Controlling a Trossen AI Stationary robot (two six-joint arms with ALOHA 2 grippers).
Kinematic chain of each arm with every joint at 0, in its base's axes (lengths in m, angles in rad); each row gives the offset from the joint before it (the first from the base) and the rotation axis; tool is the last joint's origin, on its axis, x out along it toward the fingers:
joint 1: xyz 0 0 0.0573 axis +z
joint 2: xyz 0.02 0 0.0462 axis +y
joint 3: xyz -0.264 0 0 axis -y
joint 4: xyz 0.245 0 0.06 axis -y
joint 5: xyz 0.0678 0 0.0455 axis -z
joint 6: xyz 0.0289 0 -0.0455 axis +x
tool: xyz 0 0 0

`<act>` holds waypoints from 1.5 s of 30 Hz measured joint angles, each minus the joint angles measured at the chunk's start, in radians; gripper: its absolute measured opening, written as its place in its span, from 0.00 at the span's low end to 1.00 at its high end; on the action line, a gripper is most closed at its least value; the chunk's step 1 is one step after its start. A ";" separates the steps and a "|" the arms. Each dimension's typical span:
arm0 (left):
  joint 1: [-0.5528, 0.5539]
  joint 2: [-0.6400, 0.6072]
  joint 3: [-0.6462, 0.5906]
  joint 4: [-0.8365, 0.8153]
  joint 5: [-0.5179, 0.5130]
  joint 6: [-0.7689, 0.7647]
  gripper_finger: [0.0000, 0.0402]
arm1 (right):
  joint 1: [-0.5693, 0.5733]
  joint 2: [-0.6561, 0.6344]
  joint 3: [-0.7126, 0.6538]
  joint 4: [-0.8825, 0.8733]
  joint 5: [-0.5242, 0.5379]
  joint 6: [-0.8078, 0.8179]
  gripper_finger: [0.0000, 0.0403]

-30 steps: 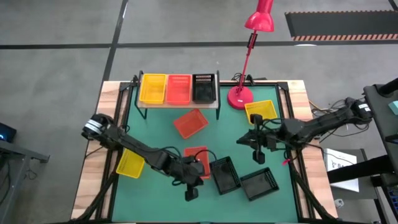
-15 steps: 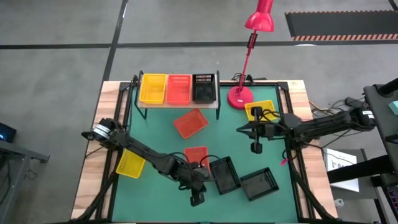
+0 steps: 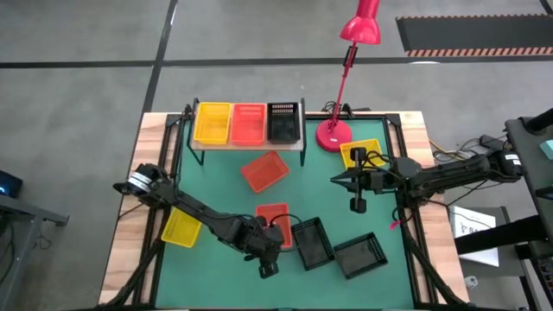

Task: Stack baskets on shelf by color
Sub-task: Stack the bottom orange bin on top of the orange bin on the shelf

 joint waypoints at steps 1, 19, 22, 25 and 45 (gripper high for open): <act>0.000 0.000 0.000 0.002 -0.006 0.009 0.44 | 0.000 0.000 0.000 -0.003 0.000 -0.003 0.02; 0.002 0.000 -0.098 0.050 -0.059 0.034 0.44 | 0.000 0.000 0.001 -0.013 0.001 -0.010 0.02; 0.002 0.000 -0.136 0.111 -0.066 0.040 0.44 | 0.000 0.000 0.001 -0.020 0.001 -0.010 0.02; 0.002 0.000 -0.166 0.183 -0.076 0.057 0.43 | 0.000 0.000 0.001 -0.031 0.005 -0.021 0.02; 0.001 -0.027 -0.112 0.138 -0.078 0.108 0.01 | 0.000 0.000 0.002 -0.043 0.011 -0.026 0.02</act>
